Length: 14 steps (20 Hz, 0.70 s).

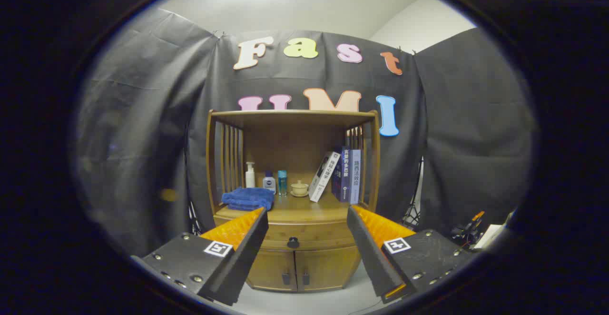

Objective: Pull open the drawer, take out the items inside it, and place them on the countertop above the cabinet.

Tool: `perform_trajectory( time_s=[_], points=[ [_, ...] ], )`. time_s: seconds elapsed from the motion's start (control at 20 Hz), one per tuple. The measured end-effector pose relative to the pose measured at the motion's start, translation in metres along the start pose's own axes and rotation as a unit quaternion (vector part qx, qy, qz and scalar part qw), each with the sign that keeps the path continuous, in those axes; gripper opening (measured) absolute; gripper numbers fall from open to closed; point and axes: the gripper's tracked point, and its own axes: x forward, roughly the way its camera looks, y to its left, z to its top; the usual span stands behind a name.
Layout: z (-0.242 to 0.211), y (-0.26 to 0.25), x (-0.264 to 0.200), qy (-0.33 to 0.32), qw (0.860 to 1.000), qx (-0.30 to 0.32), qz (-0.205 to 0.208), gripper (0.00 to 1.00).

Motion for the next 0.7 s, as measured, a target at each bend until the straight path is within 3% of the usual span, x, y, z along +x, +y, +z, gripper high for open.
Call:
perform_trajectory(
  time_s=[0.7],
  points=[
    [-0.024,-0.023,0.009,0.021,0.999,-0.004,-0.043,1.00]
  ],
)
